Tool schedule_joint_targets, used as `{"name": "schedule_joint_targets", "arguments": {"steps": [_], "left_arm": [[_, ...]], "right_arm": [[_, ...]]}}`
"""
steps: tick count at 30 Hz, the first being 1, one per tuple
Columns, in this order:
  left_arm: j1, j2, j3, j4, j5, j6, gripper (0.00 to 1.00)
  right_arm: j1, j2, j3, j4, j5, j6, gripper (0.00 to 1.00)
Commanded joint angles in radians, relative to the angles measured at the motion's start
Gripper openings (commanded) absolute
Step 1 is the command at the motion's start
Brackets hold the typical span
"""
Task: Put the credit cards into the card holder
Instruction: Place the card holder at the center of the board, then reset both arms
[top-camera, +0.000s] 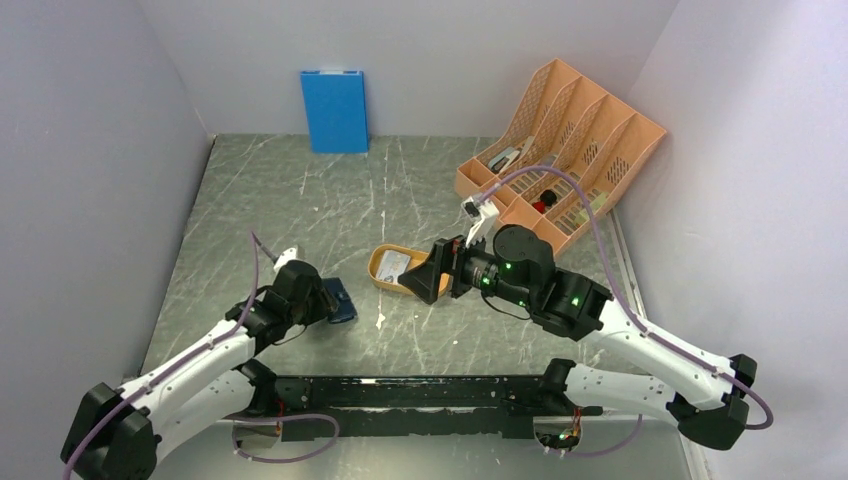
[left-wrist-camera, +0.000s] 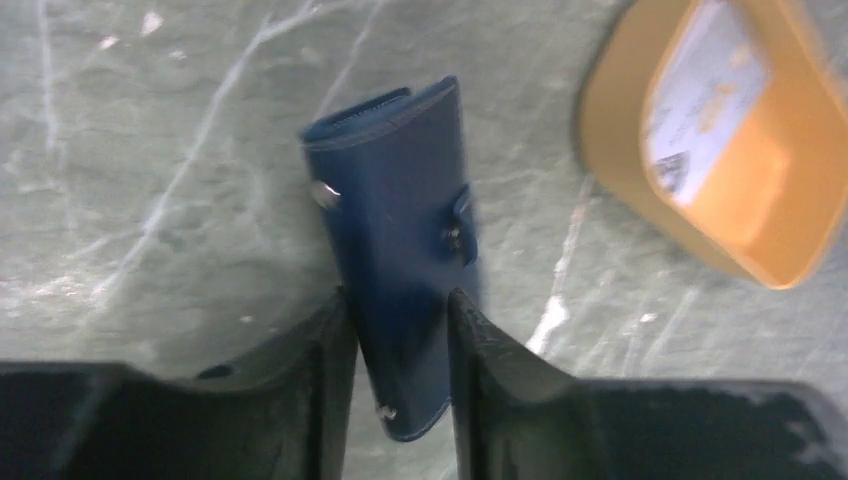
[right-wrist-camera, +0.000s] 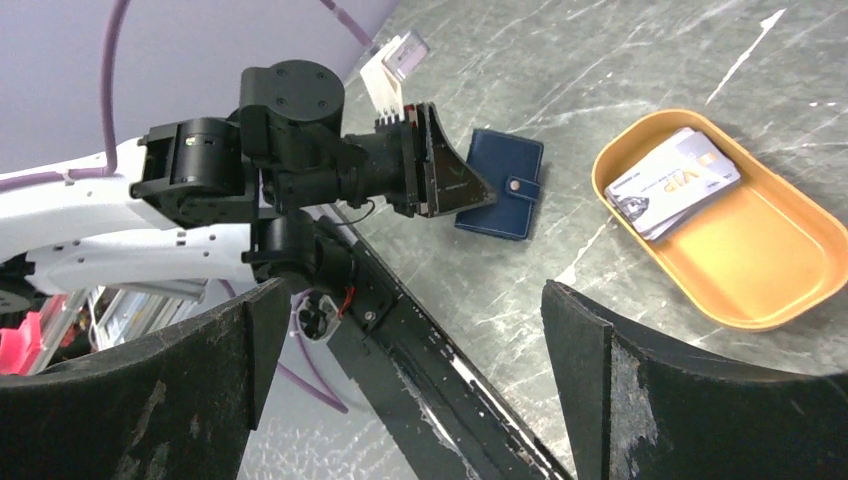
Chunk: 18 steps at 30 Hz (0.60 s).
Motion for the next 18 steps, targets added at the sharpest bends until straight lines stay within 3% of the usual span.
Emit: {"name": "schedule_joint_targets", "arguments": {"steps": [1,4,18], "left_arm": [[0.039,0.017,-0.023,-0.092,0.048,-0.016,0.55],[0.039,-0.019,-0.002,-0.124,0.035,-0.026,0.95],[0.039,-0.143,0.295,-0.359,0.022,0.072,0.97]], "right_arm": [[-0.004,-0.019,0.019,-0.028,0.091,0.003,1.0],[-0.004,-0.001,0.052,-0.093,0.164,0.028,1.0],[-0.002,0.004,0.068,-0.173,0.423,0.121,1.0]]}}
